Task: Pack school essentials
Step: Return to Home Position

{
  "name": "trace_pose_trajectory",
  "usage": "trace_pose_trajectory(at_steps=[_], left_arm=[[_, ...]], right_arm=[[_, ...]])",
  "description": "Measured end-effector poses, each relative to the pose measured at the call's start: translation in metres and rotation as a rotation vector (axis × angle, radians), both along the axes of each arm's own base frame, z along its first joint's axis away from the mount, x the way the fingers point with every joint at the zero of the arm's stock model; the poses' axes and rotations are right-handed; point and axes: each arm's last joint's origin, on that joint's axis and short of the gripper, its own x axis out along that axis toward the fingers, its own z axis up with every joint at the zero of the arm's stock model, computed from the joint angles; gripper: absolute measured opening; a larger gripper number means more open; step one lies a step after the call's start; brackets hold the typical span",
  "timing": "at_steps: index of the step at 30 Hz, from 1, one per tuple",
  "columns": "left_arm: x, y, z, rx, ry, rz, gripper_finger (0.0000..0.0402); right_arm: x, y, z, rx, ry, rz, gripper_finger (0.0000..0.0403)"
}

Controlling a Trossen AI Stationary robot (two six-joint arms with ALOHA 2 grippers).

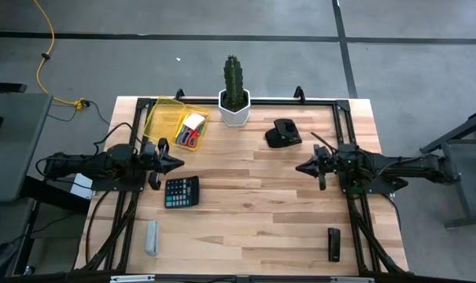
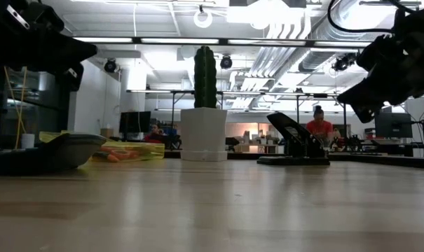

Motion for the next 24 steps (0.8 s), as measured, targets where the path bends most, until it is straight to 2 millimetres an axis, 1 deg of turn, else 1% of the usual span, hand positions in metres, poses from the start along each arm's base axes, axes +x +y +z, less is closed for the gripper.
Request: trace_pose_trajectory(at_steps=[3, 10, 14, 21, 24], left_arm=[[0.000, 0.000, 0.000, 0.000, 0.000, 0.000, 0.0000], [0.000, 0.000, 0.000, 0.000, 0.000, 0.000, 0.0000], [0.000, 0.000, 0.000, 0.000, -0.001, 0.000, 0.0000], [0.000, 0.000, 0.000, 0.000, -0.001, 0.002, 0.0000], [0.000, 0.000, 0.000, 0.000, 0.000, 0.003, 0.0000]], right_arm=[[-0.001, 0.000, 0.001, -0.006, -0.012, -0.012, 0.0000], [-0.017, 0.002, 0.026, -0.047, -0.306, -0.039, 0.0000], [-0.018, 0.002, 0.037, -0.059, -0.416, -0.049, 0.0000], [-0.018, 0.003, 0.036, -0.056, -0.408, -0.045, 0.0000], [-0.016, 0.002, 0.032, -0.052, -0.364, -0.046, 0.0000]])
